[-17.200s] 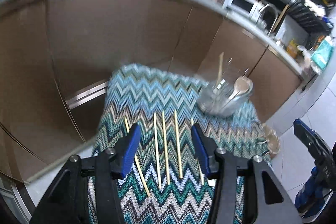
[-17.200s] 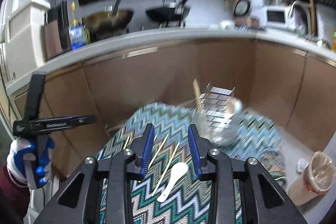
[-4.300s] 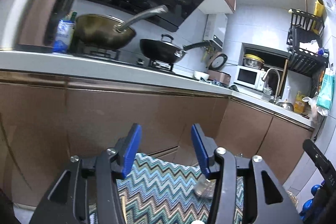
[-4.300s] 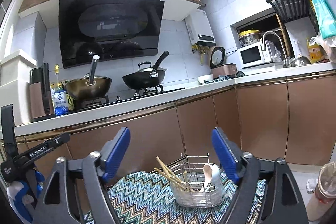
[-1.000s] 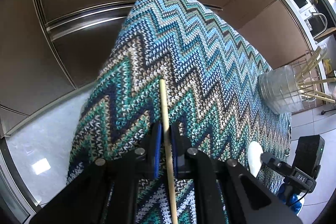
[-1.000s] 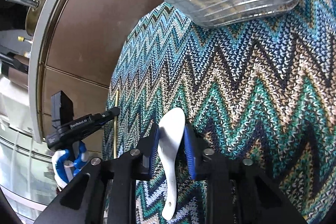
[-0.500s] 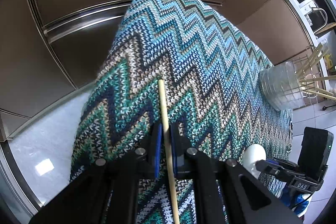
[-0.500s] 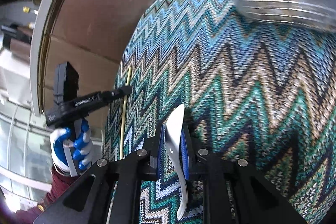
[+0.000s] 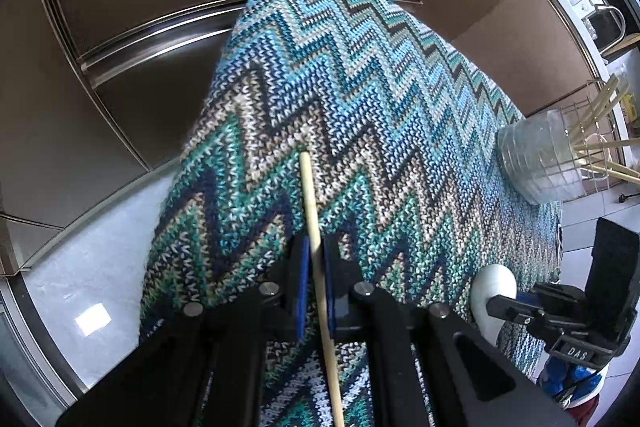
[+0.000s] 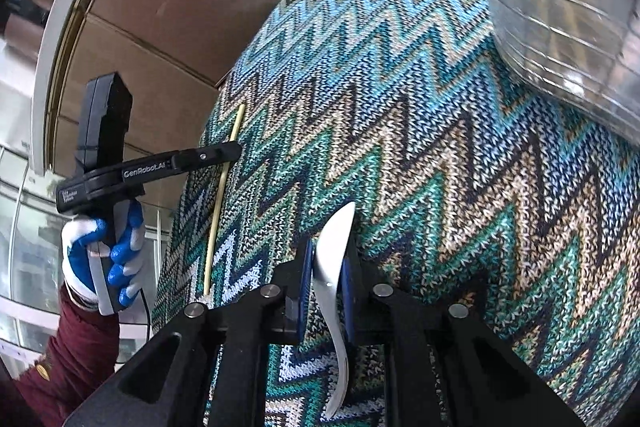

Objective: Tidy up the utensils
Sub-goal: 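Lift the spoon and chopstick and carry both over the wire holder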

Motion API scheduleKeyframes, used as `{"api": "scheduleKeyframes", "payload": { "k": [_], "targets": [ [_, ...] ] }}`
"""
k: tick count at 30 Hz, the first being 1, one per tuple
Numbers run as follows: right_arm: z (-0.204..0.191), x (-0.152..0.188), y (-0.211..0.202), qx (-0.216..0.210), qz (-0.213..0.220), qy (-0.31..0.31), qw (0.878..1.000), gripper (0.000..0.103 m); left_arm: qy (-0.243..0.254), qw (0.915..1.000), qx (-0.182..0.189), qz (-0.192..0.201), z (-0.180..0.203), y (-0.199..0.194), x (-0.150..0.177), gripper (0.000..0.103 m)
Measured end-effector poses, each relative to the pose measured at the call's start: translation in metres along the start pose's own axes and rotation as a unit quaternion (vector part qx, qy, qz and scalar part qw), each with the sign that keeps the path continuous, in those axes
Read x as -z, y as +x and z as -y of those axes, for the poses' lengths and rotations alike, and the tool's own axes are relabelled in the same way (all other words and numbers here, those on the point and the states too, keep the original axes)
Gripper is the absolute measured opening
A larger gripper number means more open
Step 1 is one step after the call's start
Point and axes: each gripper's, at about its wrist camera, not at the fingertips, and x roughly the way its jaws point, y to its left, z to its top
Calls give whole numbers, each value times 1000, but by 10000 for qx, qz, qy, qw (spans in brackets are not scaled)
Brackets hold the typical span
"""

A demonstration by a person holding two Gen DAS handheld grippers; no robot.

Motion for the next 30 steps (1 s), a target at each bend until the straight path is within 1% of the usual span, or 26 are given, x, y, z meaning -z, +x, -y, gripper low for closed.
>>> {"api": "scheduleKeyframes", "payload": {
  "k": [1, 3, 6, 12, 17, 20, 24, 30],
  "targets": [
    [-4, 1, 1, 6, 21, -65, 10000, 8, -4, 10000, -11, 10, 0, 0, 0, 6],
    [-9, 3, 3, 37, 70, -126, 9999, 8, -13, 10000, -26, 54, 0, -2, 1, 5],
    [-11, 7, -2, 20, 195, -135, 9997, 8, -84, 9998, 84, 178, -2, -7, 4, 5],
    [-23, 18, -35, 186, 590, -381, 9974, 7, -2, 9987, 232, 456, 2, -29, 14, 5],
    [-39, 36, -68, 300, 1047, -646, 9920, 7, 62, 9965, 337, 763, 6, -48, 28, 5],
    [-50, 50, -79, 352, 1319, -779, 9876, 7, 120, 9940, 424, 999, 9, -61, 38, 5],
    [-66, 71, -92, 505, 1633, -901, 9812, 7, 351, 9892, 275, 1393, 23, -81, 57, 5],
    [-75, 99, -110, 697, 2011, -875, 9732, 7, 813, 9766, 52, 1989, 54, -108, 91, 5]
  ]
}}
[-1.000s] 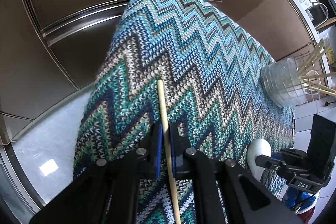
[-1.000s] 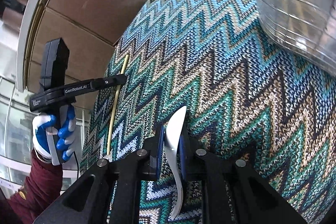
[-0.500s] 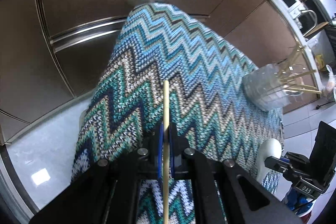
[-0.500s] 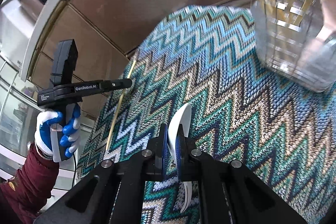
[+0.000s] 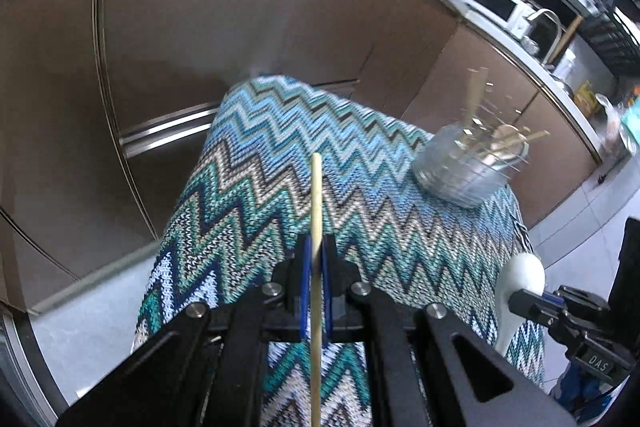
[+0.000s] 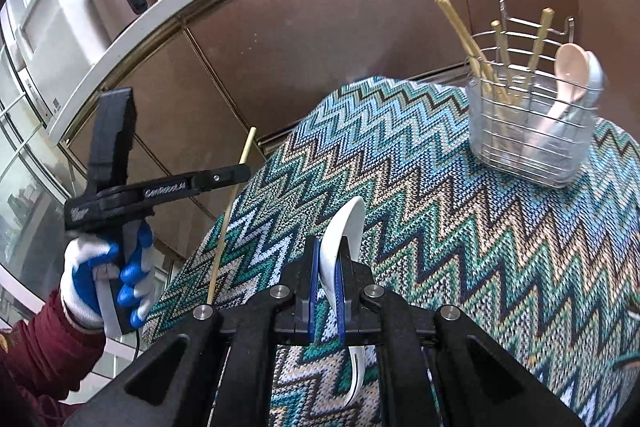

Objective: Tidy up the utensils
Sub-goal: 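Lift the spoon and chopstick and carry both over the wire holder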

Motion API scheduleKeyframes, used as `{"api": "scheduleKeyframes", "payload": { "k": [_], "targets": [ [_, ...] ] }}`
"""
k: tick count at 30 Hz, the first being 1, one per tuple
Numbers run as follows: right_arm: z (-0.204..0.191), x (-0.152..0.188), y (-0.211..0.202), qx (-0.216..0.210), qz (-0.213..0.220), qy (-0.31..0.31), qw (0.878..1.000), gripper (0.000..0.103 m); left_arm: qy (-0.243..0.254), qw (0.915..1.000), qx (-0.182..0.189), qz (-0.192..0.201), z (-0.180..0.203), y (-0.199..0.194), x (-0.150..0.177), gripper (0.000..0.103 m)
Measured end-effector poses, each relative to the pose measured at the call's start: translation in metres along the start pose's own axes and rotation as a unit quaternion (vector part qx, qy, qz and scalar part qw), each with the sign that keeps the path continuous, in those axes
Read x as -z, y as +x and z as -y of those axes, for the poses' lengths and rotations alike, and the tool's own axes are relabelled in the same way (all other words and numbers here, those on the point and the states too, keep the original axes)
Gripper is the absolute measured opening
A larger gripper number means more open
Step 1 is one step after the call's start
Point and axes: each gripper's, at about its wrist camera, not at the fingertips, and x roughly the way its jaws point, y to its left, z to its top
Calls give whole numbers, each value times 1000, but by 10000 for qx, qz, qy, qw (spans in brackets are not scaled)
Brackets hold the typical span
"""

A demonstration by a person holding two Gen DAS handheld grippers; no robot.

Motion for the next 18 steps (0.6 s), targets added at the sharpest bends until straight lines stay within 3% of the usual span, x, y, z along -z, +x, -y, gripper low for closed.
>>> {"api": "scheduleKeyframes", "payload": {
  "k": [18],
  "targets": [
    [-21, 30, -66, 602, 948, 154, 9936, 7, 1159, 9867, -176, 1127, 80, -75, 36, 5]
  ]
}}
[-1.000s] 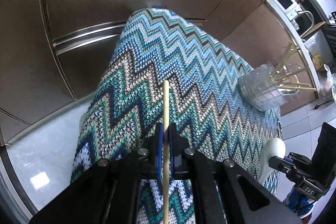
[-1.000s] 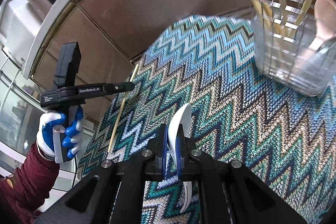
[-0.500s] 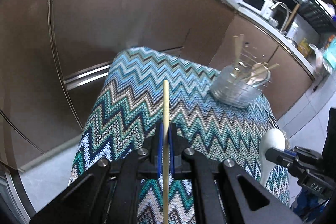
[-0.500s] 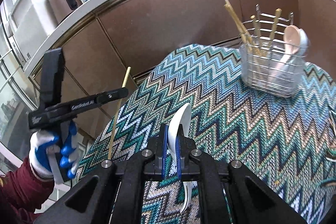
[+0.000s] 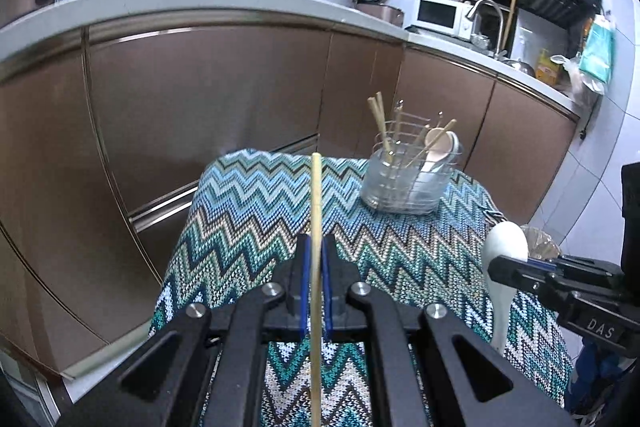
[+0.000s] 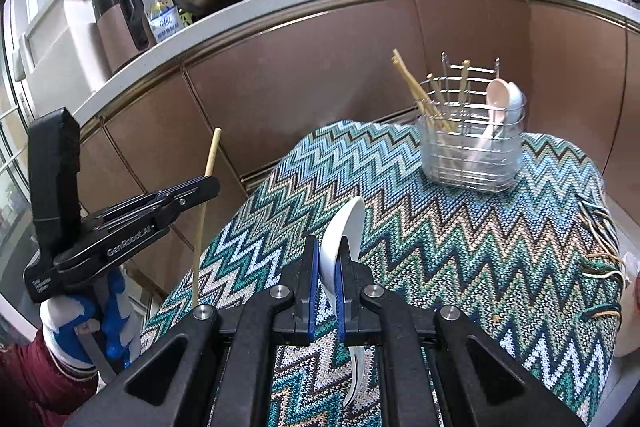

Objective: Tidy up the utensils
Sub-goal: 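Lift the spoon and chopstick and carry both over the wire holder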

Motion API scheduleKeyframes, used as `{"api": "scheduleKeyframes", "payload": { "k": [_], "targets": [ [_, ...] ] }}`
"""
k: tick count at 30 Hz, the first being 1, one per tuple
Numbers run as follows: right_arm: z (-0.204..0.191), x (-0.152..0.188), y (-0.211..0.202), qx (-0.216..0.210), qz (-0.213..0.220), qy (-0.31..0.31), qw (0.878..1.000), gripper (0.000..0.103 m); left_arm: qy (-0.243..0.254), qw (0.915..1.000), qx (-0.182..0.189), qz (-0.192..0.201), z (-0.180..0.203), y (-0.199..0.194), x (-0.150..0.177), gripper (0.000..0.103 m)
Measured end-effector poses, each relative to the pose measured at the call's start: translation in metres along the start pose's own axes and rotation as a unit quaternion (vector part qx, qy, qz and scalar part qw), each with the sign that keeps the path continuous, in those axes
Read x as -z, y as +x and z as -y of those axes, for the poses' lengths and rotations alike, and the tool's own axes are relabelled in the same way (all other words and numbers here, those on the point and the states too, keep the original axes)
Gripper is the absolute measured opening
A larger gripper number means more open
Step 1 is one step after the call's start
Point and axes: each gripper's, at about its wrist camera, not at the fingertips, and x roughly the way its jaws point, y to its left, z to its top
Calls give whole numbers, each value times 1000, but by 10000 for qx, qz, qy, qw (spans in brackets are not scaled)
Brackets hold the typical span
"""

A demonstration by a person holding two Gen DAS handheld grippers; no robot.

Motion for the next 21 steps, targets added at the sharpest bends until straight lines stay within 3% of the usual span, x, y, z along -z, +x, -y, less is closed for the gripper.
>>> {"api": "scheduleKeyframes", "payload": {
  "k": [10, 21],
  "targets": [
    [12, -22, -19, 131, 552, -67, 9984, 7, 35, 9995, 196, 238, 16, 2, -28, 5],
    [54, -109, -45, 150, 1834, -201, 9827, 7, -306, 9874, 1130, 1066, 39, 25, -132, 5]
  ]
}}
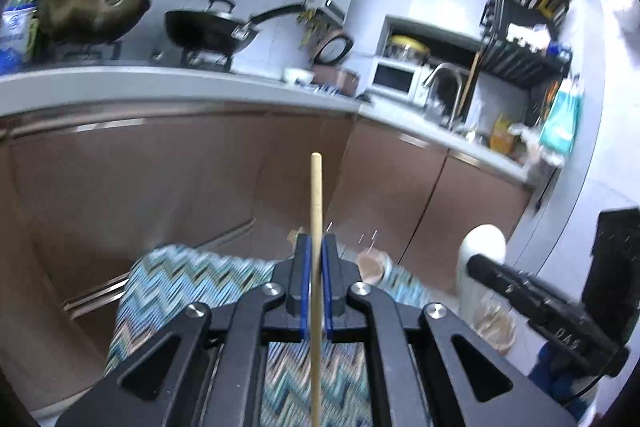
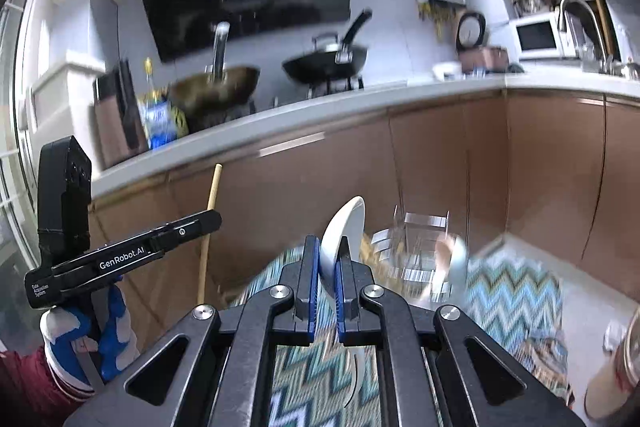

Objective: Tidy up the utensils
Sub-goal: 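Lift the spoon and chopstick and carry both over the wire holder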

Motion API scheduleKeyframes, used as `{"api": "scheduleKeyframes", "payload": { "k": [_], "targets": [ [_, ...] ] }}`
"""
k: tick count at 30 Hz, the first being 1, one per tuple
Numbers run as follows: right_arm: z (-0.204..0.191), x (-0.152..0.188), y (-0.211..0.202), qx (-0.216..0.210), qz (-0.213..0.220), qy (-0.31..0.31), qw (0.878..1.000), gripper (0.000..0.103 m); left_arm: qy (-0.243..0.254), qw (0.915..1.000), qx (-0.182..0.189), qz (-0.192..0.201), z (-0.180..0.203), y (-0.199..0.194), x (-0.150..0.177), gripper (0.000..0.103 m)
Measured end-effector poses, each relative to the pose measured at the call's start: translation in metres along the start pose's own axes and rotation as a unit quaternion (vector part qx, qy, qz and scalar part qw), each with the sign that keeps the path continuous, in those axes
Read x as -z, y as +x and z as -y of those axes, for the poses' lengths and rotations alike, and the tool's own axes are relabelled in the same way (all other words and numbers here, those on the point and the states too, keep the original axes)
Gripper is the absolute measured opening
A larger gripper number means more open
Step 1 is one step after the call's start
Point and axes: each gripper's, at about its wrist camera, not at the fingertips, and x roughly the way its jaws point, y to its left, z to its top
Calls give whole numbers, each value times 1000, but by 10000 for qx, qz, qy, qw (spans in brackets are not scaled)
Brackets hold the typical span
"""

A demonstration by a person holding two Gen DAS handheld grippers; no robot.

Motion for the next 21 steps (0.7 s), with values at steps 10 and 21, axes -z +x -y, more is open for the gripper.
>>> {"api": "scheduleKeyframes", "payload": {
  "k": [10, 21],
  "targets": [
    [49, -39, 46, -8, 646, 62, 9979, 7, -193, 9953, 446, 839, 23, 65, -59, 5],
    [91, -16, 112, 269, 621, 244, 9974, 7, -304, 9950, -17, 949, 21, 170, -30, 5]
  ]
}}
